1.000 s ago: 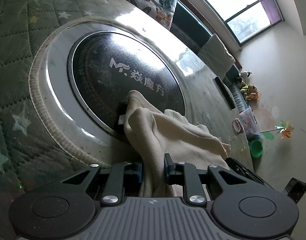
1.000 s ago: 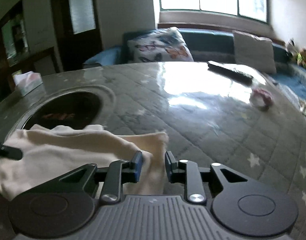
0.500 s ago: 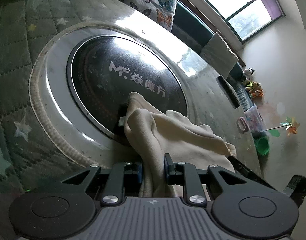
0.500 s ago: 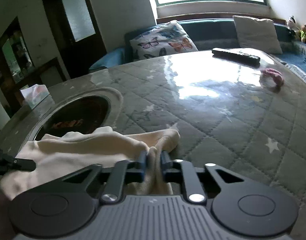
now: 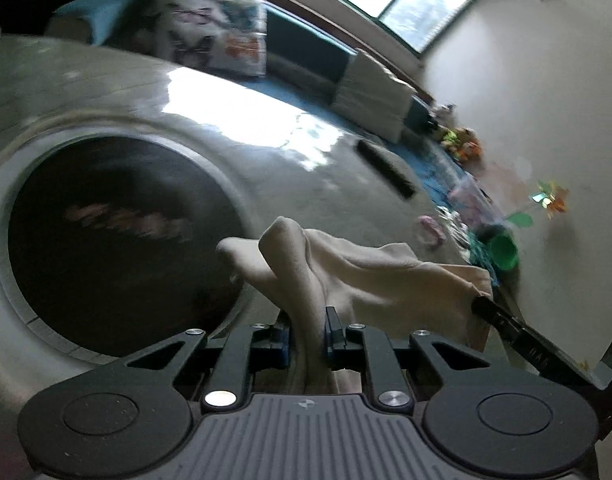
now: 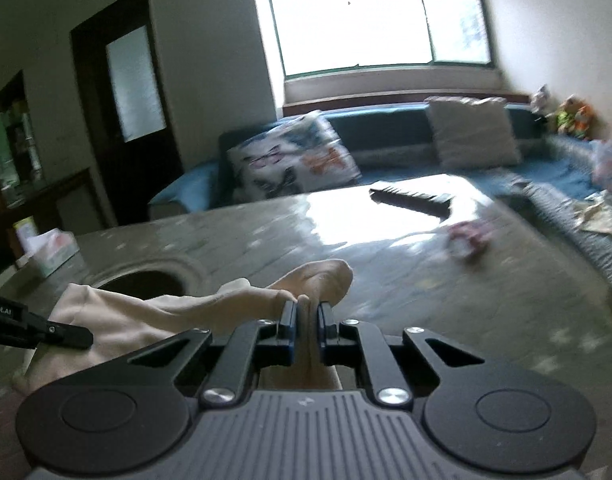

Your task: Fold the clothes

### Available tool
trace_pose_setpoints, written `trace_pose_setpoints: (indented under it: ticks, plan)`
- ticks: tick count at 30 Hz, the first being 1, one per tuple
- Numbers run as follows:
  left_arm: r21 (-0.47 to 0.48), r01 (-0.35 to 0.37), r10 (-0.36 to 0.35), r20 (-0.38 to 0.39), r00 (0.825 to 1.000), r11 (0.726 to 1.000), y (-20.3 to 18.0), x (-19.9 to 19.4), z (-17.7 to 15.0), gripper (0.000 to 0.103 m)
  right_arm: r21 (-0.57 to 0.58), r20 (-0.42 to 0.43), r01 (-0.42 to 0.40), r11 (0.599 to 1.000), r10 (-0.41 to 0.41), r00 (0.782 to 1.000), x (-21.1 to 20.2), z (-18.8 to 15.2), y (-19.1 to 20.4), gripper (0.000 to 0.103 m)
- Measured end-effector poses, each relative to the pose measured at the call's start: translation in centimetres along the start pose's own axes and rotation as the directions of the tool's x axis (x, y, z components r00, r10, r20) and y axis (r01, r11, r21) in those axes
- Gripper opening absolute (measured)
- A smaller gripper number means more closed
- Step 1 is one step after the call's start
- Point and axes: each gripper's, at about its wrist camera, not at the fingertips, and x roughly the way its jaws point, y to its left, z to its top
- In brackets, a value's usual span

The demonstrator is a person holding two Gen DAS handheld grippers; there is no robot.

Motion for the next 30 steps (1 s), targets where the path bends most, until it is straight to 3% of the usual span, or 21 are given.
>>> trace_pose_setpoints:
  ticks: [10,15,17,20,24,30]
  plan:
    - [0.122,0.084,-0.078,-0.058,0.995,0.989,-7.2,7.7,2.7,0.017,0.012,0.019,0.199,0.980,-0.199,0.980,-0.5,2.3,-6.9,0.009]
    - [0.184,0.075,-0.060,-0.090,0.994,0.980,-9.1,11.0,2.7,0.019,0.028,-0.008,0.263,0.964,-0.263,0.965,0.6,2.2,-9.6,0.010]
    - [0.205,0.026,-0.009,-0.087,0.996,0.978,-8.7,11.9,2.5,0.019,0.033,-0.038,0.288,0.957,-0.287,0.957,1.6,1.6,-10.5,0.011]
    - [0.219,-0.021,0.039,-0.078,0.996,0.975,-7.7,12.3,2.2,0.033,0.025,-0.068,0.332,0.943,-0.330,0.942,2.5,0.5,-11.2,0.014]
    - [0.218,-0.041,0.054,-0.053,0.997,0.975,-6.6,11.0,2.1,0.040,0.024,-0.072,0.325,0.945,-0.323,0.944,2.5,0.1,-11.0,0.014]
    - [0.274,-0.051,0.062,-0.034,0.998,0.961,-7.1,8.9,0.6,0.053,0.030,-0.067,0.257,0.966,-0.254,0.965,0.9,-0.8,-9.0,0.036]
